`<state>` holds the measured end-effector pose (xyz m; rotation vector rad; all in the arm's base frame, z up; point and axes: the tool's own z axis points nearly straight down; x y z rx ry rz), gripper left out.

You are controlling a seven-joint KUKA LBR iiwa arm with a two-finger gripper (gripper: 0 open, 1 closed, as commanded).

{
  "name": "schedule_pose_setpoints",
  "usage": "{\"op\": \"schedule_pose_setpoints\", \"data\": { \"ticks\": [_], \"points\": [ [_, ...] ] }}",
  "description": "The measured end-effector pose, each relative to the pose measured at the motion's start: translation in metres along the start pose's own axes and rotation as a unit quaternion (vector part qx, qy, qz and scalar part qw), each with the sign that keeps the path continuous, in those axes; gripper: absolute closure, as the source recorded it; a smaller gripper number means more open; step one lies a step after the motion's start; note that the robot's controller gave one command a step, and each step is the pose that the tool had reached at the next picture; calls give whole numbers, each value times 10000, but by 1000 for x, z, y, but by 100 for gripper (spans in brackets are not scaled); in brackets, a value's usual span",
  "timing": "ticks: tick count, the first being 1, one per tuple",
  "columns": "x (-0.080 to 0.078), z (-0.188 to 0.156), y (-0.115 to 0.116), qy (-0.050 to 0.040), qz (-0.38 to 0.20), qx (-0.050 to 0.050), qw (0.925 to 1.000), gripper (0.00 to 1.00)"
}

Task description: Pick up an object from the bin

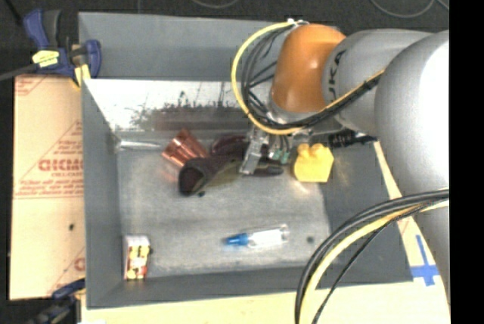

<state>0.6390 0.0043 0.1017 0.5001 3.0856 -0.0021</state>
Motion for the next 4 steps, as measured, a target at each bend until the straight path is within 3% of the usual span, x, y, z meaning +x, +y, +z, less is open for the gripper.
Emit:
{"op": "schedule_pose_setpoints", "data": {
  "ticks": [4],
  "points": [
    [-4, -88, 0, -46, -14, -16, 10000, 100]
  ]
}}
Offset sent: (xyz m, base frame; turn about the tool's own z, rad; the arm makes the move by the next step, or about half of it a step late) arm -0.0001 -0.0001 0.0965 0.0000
